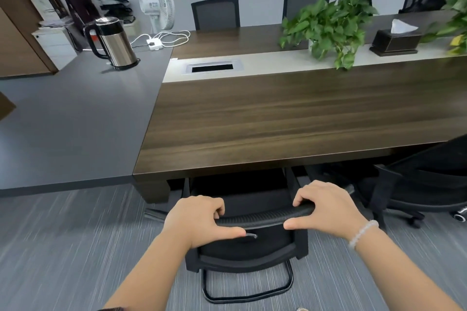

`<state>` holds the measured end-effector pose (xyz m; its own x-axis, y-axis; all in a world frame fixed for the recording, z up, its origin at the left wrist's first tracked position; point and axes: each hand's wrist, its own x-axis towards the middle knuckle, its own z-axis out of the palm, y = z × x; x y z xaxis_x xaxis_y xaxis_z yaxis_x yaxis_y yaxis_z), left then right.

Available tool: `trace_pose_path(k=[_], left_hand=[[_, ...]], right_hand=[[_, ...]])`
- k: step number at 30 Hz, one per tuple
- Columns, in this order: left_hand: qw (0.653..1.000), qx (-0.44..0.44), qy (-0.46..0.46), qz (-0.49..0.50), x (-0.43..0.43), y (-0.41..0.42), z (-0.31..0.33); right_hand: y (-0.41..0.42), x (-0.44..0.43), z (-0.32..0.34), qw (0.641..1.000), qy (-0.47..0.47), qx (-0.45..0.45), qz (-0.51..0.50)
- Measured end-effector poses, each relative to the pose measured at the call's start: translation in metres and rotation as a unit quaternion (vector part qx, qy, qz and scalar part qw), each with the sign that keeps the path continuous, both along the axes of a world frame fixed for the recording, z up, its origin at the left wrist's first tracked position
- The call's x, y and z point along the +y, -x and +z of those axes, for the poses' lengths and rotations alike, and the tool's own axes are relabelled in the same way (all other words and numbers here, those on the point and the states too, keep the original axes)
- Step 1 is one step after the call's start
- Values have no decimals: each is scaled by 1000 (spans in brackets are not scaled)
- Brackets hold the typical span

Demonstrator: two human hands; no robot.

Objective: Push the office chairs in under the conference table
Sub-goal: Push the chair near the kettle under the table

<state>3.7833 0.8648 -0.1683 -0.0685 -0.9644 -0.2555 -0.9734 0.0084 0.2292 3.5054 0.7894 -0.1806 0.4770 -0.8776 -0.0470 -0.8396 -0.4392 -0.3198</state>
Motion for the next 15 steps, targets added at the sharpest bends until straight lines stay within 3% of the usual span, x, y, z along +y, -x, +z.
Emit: trace_pose_path(k=[5,15], left_hand=[[1000,1,5,1,-10,4,-1],[1000,3,28,7,-40,1,-7]], right_hand=[[1,-11,-3,995,75,44,42],[-1,-42,-3,992,91,69,61]])
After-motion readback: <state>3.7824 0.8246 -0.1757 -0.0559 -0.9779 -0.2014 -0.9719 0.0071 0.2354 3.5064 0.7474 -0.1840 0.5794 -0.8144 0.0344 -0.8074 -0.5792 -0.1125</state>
